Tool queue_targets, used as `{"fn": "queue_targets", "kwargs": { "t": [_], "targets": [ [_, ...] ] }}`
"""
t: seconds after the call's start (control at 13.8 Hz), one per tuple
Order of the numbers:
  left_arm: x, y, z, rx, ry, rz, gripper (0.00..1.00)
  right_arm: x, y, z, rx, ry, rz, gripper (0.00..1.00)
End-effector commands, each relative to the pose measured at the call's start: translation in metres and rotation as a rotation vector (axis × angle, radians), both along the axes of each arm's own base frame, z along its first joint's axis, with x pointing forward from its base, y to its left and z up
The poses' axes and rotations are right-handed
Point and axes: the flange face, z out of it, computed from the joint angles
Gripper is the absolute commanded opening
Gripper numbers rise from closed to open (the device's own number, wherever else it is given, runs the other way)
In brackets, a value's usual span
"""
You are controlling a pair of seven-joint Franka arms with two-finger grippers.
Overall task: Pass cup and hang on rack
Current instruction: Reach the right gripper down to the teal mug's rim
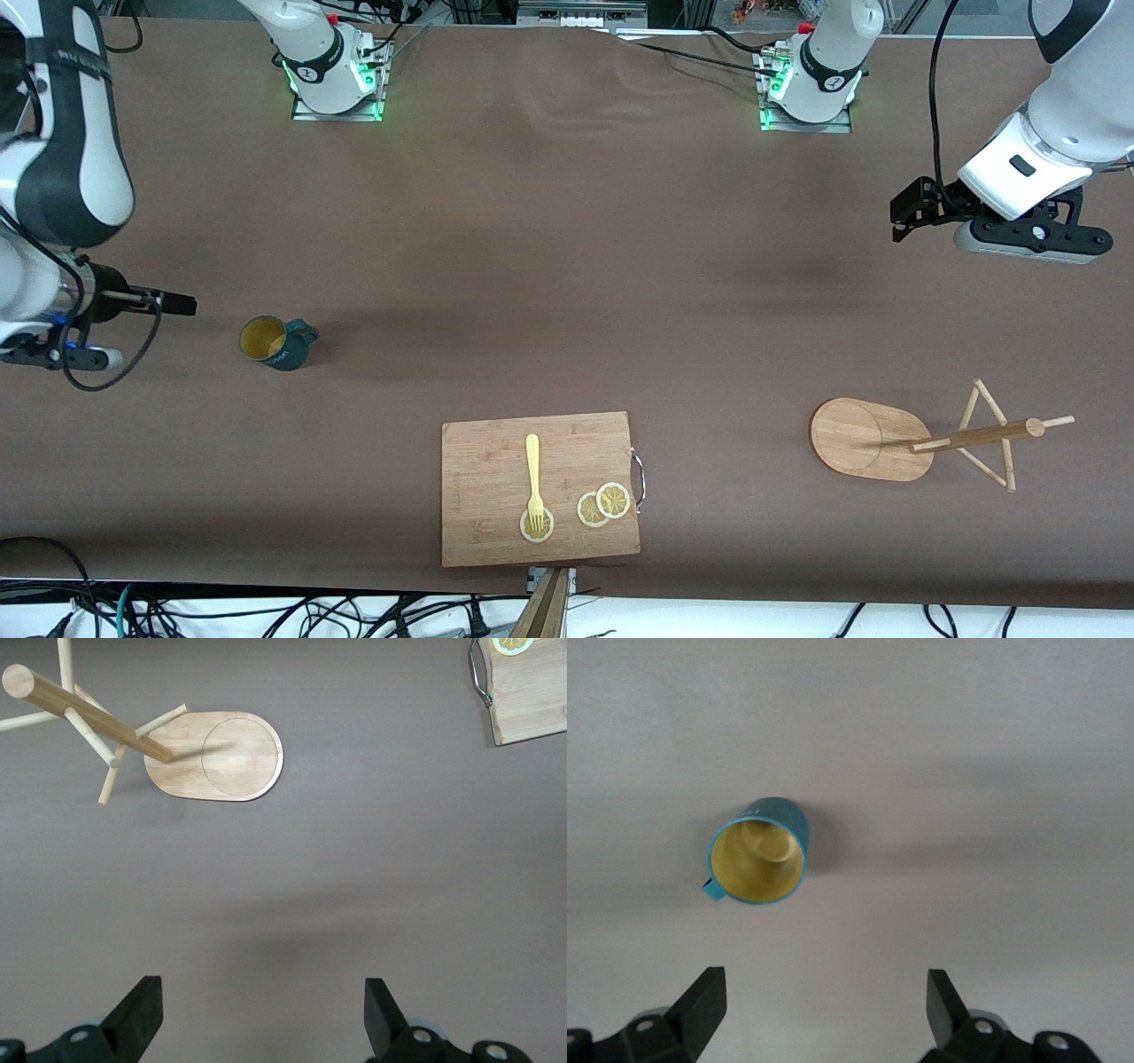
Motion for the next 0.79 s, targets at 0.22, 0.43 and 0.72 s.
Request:
{"fn": "queue_targets", "kwargs": {
  "t": [0.22,0.43,0.72],
  "targets": [
    [-0.005,0.001,0.003,-0.011,-0.003,-0.008,1.0,0.011,0.0,-0.062,0.009,0.0,0.03,1.0],
    [-0.005,0.001,0.004,-0.011,-0.005,-0.008,1.0,0.007,0.002,-0.093,0.012,-0.013,0.048,1.0],
    [-0.005,0.001,0.004,-0.011,-0.005,-0.008,1.0,-0.001,0.005,-0.117,0.015,-0.034,0.06,1.0]
  ]
}}
